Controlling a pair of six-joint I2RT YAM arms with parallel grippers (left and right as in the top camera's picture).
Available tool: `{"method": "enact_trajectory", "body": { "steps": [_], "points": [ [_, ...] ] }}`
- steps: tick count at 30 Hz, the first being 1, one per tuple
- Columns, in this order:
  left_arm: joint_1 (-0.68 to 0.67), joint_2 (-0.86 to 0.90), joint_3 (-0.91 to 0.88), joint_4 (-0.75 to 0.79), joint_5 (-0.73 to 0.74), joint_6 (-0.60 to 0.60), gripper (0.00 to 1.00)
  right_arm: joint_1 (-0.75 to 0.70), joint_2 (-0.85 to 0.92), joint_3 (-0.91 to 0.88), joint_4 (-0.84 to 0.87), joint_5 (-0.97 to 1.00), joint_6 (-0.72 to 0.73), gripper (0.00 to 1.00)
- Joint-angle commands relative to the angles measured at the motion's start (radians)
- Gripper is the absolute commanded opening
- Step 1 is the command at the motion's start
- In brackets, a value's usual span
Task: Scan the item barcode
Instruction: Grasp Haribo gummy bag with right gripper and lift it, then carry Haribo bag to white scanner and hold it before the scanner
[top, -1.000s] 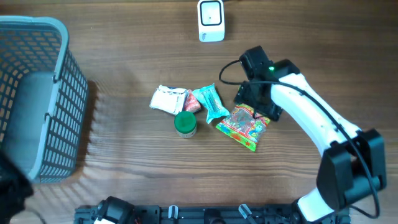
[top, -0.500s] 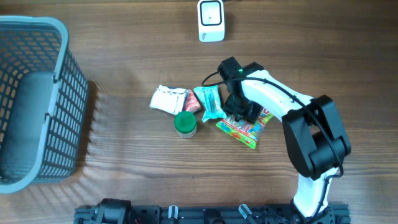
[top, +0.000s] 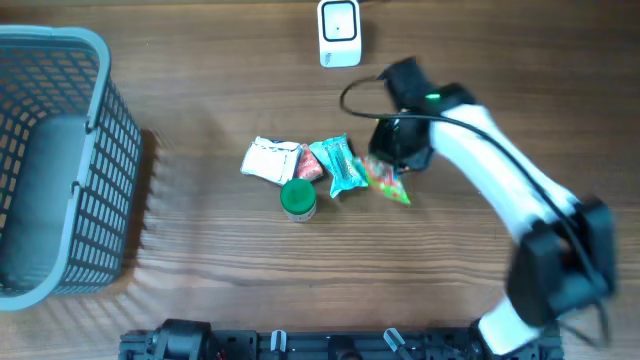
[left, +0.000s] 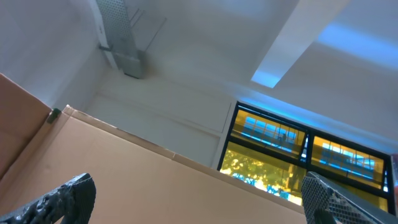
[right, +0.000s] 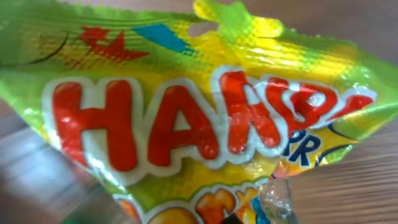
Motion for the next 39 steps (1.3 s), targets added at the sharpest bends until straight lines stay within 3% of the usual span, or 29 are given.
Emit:
{"method": "enact_trajectory", "body": {
  "steps": [1, 5, 8, 11, 14, 19, 27, 31, 35, 39],
  "points": [
    [0.005, -0.007, -0.005, -0.004, -0.013, 0.009, 1.00, -0.061, -0.209, 0.031, -0.001, -0.437, -0.152, 0.04],
    [0.005, -0.007, -0.018, -0.005, -0.017, 0.009, 1.00, -0.089, -0.229, -0.029, 0.019, -0.833, -0.282, 0.05],
    [0.026, -0.007, -0.086, 0.067, -0.031, 0.009, 1.00, -0.089, -0.212, -0.148, 0.137, -0.968, -0.274, 0.04],
    [0.094, -0.007, -0.188, 0.165, -0.088, 0.009, 1.00, -0.089, -0.182, -0.317, 0.409, -1.066, -0.100, 0.04],
    [0.188, -0.007, -0.291, 0.261, -0.082, 0.006, 1.00, -0.089, -0.156, -0.455, 0.851, -1.212, 0.050, 0.04],
    [0.266, -0.039, -0.366, 0.265, 0.123, -0.174, 1.00, -0.088, -0.156, -0.473, 1.025, -1.237, 0.061, 0.04],
    [0.267, -0.164, -0.402, 0.254, 0.406, -0.207, 1.00, -0.088, -0.156, -0.473, 1.266, -1.340, 0.153, 0.04],
    [0.262, -0.228, -0.461, 0.278, 0.435, -0.311, 1.00, -0.089, -0.156, -0.473, 1.308, -1.340, 0.193, 0.04],
    [0.211, -0.234, -0.499, 0.308, 0.511, -0.311, 1.00, -0.089, -0.159, -0.473, 1.407, -1.344, 0.274, 0.04],
    [0.176, -0.245, -0.498, 0.315, 0.506, -0.303, 1.00, -0.089, -0.159, -0.473, 1.619, -1.352, 0.463, 0.04]
  ]
}}
